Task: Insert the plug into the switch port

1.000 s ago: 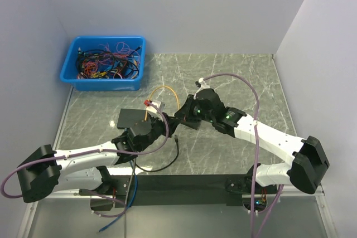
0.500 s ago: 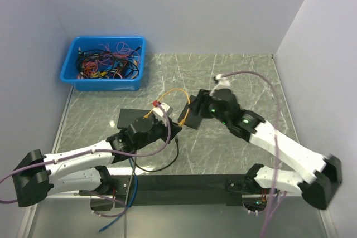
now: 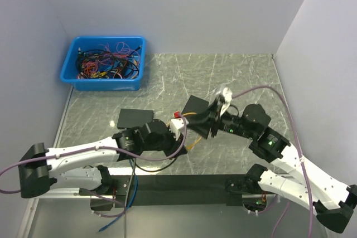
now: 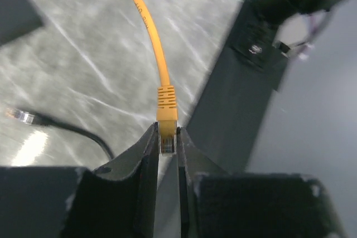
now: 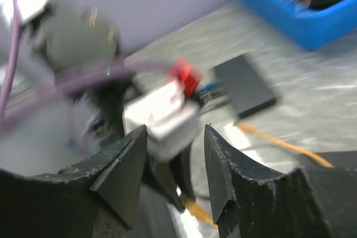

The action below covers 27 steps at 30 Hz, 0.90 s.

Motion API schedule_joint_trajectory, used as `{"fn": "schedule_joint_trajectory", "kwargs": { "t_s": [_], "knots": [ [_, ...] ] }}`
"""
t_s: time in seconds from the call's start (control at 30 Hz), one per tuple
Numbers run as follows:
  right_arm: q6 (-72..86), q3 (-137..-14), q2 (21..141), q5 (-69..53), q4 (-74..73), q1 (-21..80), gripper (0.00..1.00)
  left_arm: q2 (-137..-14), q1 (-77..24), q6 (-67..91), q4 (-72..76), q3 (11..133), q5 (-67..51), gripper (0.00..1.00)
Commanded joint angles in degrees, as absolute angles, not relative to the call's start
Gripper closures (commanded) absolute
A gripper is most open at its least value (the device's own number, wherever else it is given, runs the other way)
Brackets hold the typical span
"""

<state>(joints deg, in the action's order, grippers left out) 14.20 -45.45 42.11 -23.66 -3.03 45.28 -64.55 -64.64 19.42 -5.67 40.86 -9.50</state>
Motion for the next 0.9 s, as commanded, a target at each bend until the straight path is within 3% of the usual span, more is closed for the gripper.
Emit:
{"fn": "schedule_joint_trajectory", "kwargs": {
  "t_s": [0.0,0.2,0.4,0.57,0.87],
  "knots": [
    [11.86,-42.72,38.42,-34.71,-0.09,46.23,0.48,-56.89,-67.14,23.71,-9.57,43.59,-12.57,1.00],
    [12.56,-45.09,39.55,-43.32,-0.09,46.67,0.45,-45.55,-67.76,29.08,-16.77,44.56,-11.87,1.00],
    [14.24,-45.88,44.55,-51.76,3.60,48.16,0.41,-43.15,-67.76,29.97,-21.44,43.95,-10.81,1.00],
    [10.64,-48.42,51.58,-47.47,2.38,56.31,0.41,-43.15,-67.94,29.97,-21.27,42.89,-11.69,0.99],
    [8.17,-48.08,58.18,-45.09,1.05,58.01,0.45,-41.13,-68.64,29.71,-22.67,43.33,-11.51,0.99]
  ]
}}
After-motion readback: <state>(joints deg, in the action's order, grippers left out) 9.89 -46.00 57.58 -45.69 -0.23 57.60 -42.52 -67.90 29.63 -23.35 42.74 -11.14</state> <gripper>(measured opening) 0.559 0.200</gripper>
